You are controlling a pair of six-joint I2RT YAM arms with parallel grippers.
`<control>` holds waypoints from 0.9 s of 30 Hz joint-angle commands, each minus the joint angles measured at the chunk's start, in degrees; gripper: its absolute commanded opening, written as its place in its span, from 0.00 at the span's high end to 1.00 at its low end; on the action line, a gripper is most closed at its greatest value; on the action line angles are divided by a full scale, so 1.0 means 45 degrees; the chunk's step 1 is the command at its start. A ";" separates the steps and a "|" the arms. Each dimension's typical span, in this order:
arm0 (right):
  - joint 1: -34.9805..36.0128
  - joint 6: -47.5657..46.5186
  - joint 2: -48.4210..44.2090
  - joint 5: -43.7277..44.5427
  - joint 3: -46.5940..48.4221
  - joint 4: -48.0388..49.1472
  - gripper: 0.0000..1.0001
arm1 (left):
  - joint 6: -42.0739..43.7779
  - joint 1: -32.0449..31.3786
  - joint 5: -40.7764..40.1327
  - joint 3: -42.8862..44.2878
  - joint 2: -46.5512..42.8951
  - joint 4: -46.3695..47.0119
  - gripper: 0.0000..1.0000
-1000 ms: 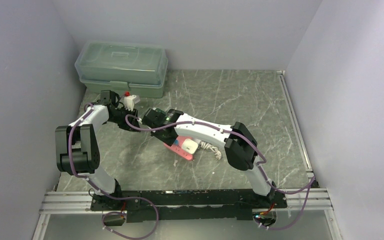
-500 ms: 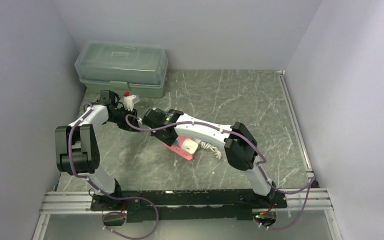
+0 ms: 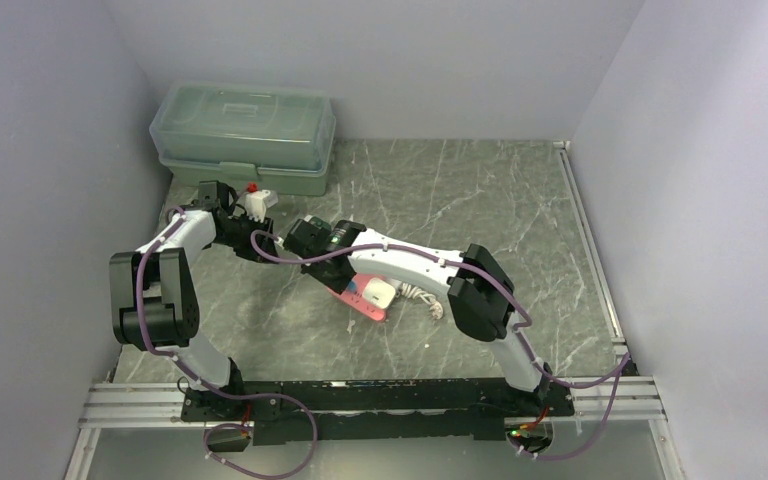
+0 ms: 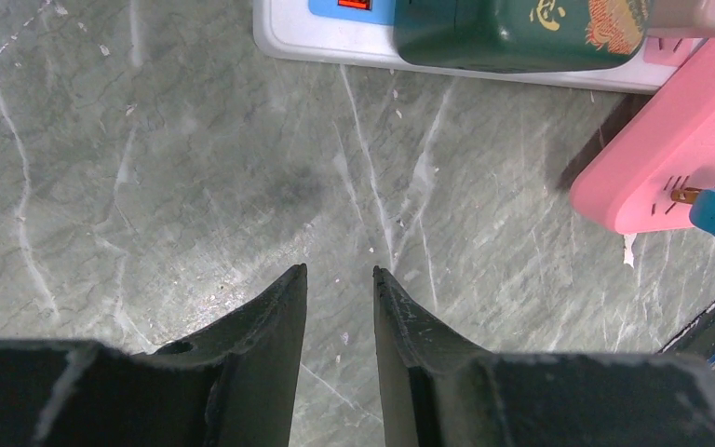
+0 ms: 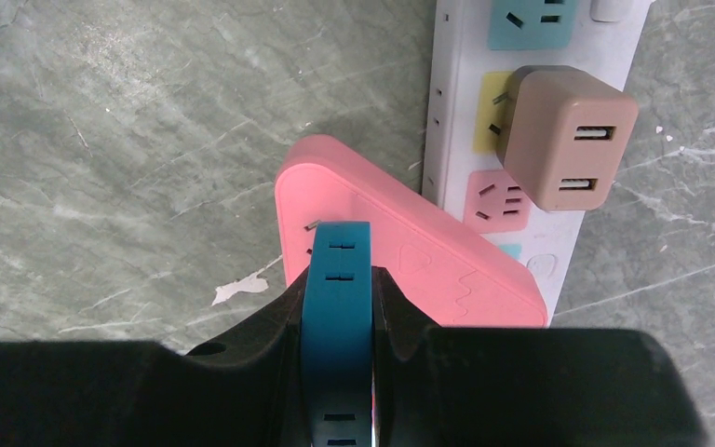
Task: Insert the plug
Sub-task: Insert the plug into the socket.
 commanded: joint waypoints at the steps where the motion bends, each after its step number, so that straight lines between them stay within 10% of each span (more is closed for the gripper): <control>1: 0.0037 0.0091 0.0178 0.0468 0.0137 0.0315 1.00 | 0.0258 0.0057 0.0306 0.0072 -0.0395 -0.0112 0.63; 27: 0.0165 0.0335 0.0245 0.0700 -0.0138 0.0445 1.00 | 0.0267 0.0076 0.0401 -0.0091 -0.0348 -0.0035 0.65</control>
